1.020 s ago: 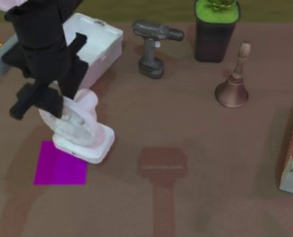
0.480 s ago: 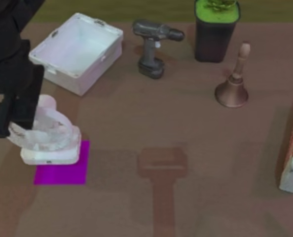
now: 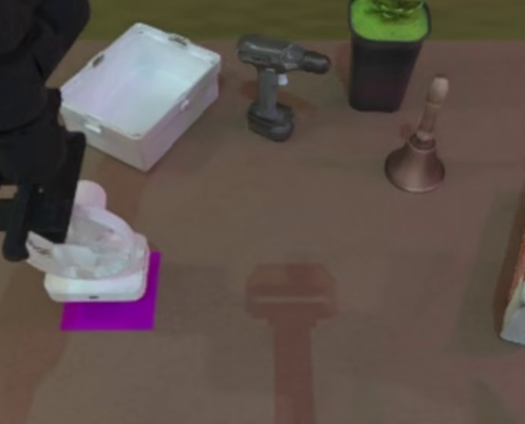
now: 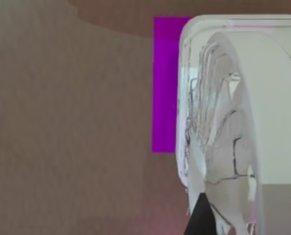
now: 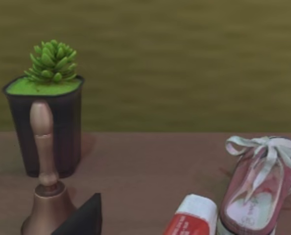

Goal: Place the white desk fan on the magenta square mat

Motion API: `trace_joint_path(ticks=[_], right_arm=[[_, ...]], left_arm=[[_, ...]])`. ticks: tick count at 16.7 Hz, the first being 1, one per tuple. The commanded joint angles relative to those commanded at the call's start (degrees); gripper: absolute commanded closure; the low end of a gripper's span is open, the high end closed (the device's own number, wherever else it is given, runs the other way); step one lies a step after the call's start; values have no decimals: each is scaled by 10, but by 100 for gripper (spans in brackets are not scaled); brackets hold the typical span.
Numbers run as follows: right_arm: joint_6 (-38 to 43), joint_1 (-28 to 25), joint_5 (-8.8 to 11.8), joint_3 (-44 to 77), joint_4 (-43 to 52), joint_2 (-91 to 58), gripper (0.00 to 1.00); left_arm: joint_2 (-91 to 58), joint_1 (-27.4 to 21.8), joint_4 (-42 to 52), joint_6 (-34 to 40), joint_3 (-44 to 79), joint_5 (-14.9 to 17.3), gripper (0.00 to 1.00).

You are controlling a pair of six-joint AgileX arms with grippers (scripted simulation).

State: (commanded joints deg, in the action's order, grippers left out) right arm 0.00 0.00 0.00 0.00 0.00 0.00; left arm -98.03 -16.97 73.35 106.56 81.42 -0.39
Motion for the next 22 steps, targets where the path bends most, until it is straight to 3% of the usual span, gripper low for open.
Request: trace_joint_path(ticks=[6, 19, 22], right_arm=[[0, 0, 0, 0, 0, 0, 0], [0, 0, 0, 0, 0, 0, 0], [0, 0, 0, 0, 0, 0, 0]], left_arm=[[-3, 1, -24, 0, -22, 0, 100], [-3, 1, -24, 0, -22, 0, 2], [-3, 1, -24, 0, -22, 0, 0]])
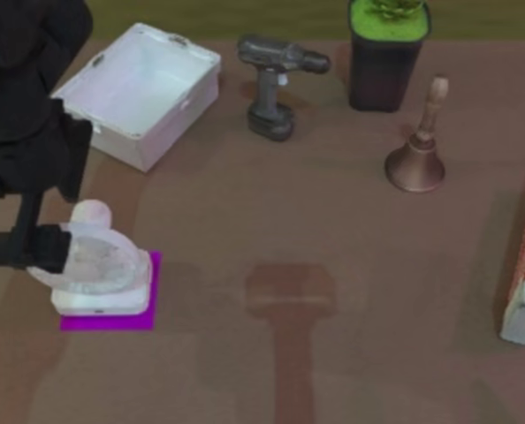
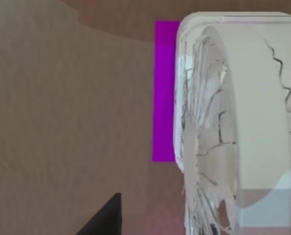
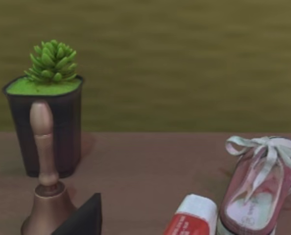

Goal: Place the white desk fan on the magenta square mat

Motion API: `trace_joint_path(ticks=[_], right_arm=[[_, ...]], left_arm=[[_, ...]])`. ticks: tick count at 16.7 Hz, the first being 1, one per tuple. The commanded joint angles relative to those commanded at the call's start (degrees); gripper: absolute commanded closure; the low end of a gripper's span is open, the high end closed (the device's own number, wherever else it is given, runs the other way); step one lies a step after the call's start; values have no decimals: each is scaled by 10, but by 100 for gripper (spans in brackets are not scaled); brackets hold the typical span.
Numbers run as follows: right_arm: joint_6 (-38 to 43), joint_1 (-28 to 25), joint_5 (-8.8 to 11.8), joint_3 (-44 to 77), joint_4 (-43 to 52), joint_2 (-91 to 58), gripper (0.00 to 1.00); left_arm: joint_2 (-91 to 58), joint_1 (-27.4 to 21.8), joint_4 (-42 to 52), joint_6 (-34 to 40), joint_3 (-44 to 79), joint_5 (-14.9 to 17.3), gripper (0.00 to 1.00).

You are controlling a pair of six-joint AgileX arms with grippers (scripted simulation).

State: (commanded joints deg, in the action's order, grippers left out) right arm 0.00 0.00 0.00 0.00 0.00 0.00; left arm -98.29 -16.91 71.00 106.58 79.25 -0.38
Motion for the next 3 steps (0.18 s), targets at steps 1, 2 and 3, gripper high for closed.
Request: trace_joint_path(ticks=[1, 2, 3], right_arm=[[0, 0, 0, 0, 0, 0, 0], [0, 0, 0, 0, 0, 0, 0], [0, 0, 0, 0, 0, 0, 0]], left_arm=[[0, 0, 0, 0, 0, 0, 0], [0, 0, 0, 0, 0, 0, 0], [0, 0, 0, 0, 0, 0, 0]])
